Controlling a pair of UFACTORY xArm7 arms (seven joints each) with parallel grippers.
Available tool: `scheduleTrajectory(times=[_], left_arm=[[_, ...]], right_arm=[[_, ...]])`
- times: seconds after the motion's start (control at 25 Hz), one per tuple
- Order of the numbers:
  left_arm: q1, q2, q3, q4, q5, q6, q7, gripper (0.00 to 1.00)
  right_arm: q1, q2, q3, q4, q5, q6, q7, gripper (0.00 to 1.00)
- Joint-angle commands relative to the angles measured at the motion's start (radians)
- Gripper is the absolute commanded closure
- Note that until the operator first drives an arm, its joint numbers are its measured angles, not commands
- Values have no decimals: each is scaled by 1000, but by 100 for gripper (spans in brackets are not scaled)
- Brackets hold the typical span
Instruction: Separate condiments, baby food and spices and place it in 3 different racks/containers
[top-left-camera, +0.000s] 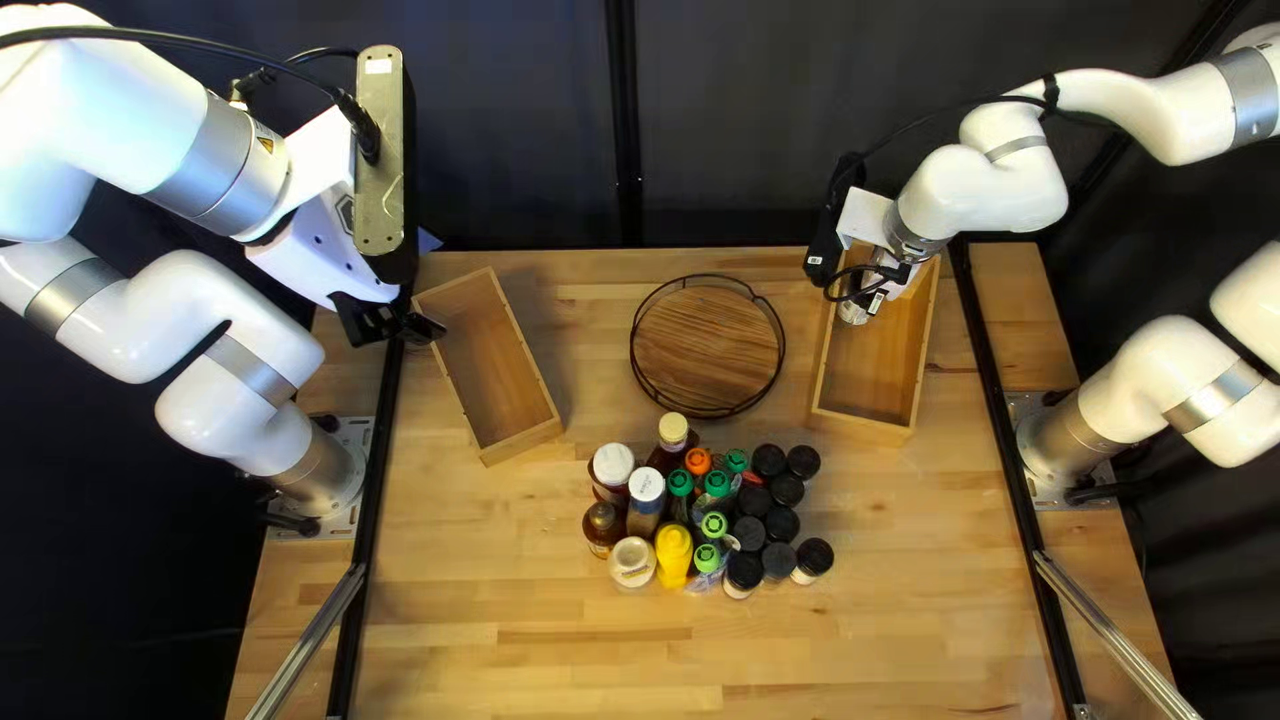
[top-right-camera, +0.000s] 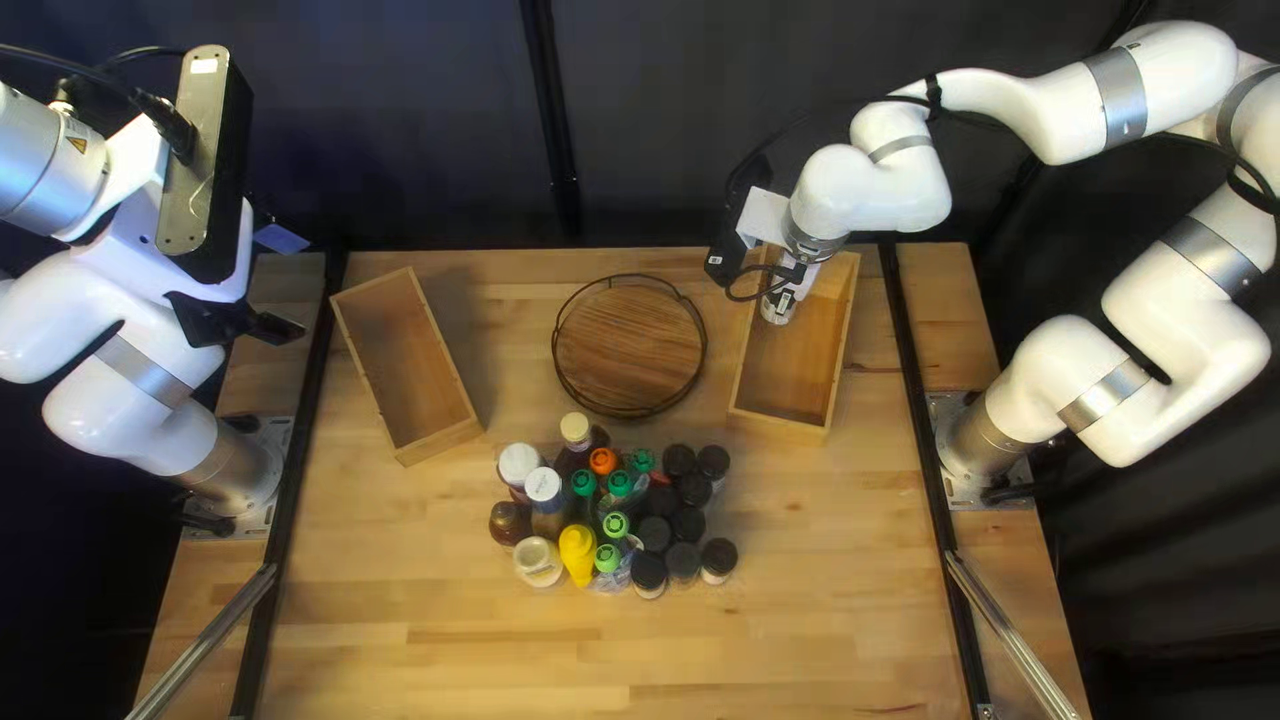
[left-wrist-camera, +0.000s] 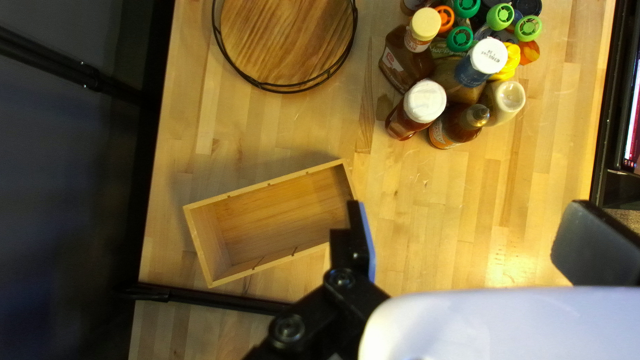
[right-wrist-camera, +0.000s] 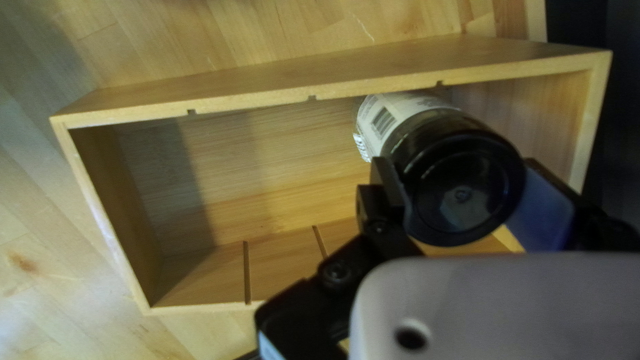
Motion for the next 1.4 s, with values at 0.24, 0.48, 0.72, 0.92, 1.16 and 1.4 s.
scheduleTrajectory(times=[0.24, 0.48, 0.72, 0.92, 1.16, 1.4], left_arm=[[0, 0, 0, 0, 0, 0, 0, 0], [0, 0, 0, 0, 0, 0, 0, 0], [0, 0, 0, 0, 0, 0, 0, 0], [0, 0, 0, 0, 0, 0, 0, 0], [0, 0, 0, 0, 0, 0, 0, 0], [0, 0, 0, 0, 0, 0, 0, 0]], right_arm=[[10, -25, 80, 11, 44, 50, 2, 13], [178, -18, 208, 79, 220, 73, 20, 0], [412, 31, 182, 111, 350, -42, -31, 0], [517, 92, 125, 91, 339, -150, -98, 0], [512, 99, 58, -6, 236, -302, -166, 0], [530, 152, -9, -38, 183, -387, -194, 0]])
